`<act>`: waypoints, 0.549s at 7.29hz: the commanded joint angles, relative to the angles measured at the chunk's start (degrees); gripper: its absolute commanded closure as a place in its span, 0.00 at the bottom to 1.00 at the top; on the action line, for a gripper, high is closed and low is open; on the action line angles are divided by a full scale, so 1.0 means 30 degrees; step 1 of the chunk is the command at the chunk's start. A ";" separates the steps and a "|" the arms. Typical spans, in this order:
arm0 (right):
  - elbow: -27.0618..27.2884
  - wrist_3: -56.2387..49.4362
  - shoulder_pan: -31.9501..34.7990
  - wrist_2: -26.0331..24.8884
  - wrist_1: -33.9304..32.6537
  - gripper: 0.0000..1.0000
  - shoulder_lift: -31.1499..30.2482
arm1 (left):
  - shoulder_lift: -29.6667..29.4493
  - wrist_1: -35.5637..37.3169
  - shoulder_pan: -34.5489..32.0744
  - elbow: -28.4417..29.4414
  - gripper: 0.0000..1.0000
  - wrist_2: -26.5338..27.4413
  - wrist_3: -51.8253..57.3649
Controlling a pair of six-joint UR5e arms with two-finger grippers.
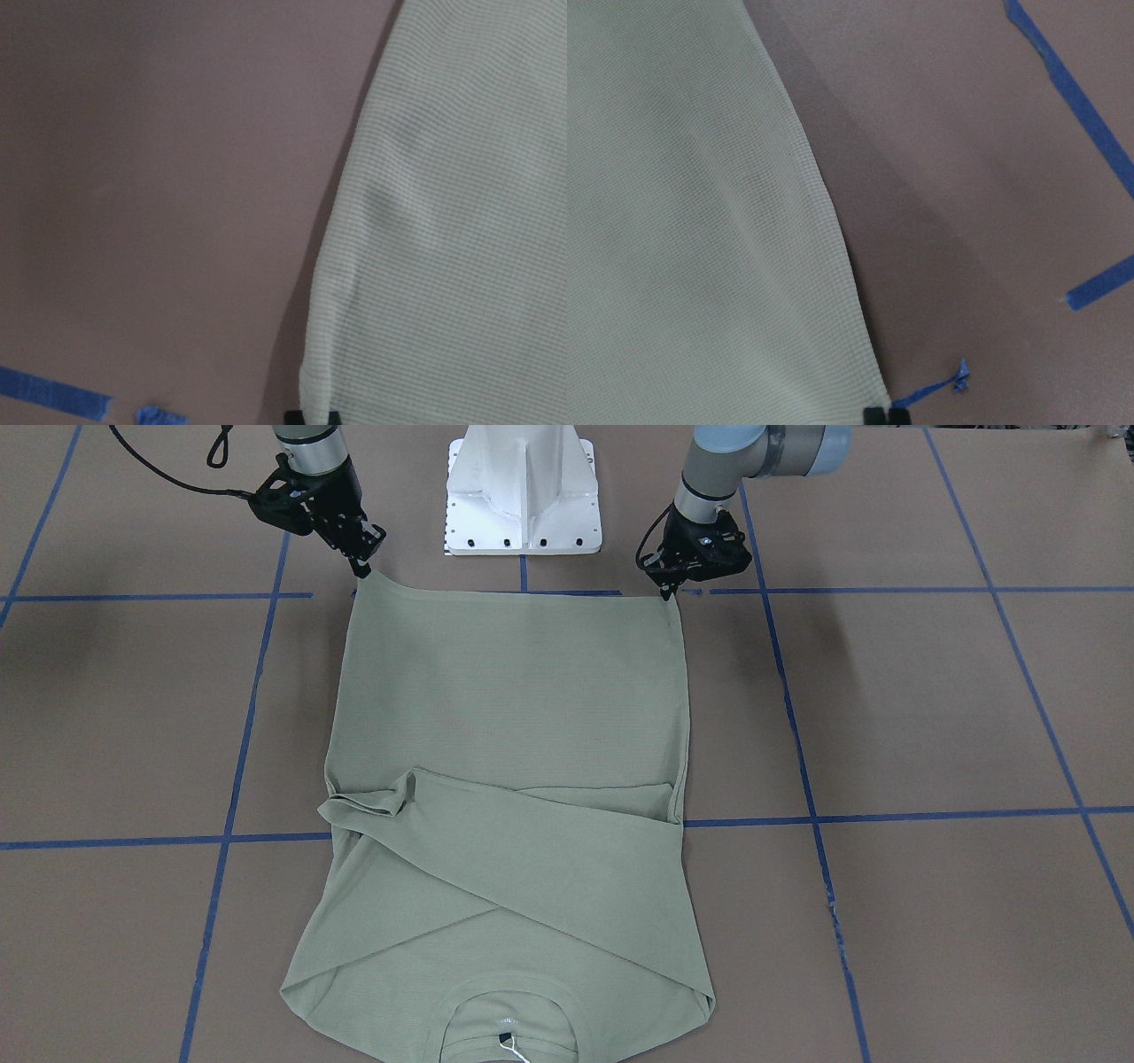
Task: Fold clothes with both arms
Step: 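Lift the hem with both grippers and fold it toward the collar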
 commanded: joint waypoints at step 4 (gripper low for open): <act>0.3521 0.0493 -0.1847 0.0058 0.0000 1.00 -0.3035 | 0.0655 0.2627 0.3219 -0.5424 1.00 0.0541 -0.4458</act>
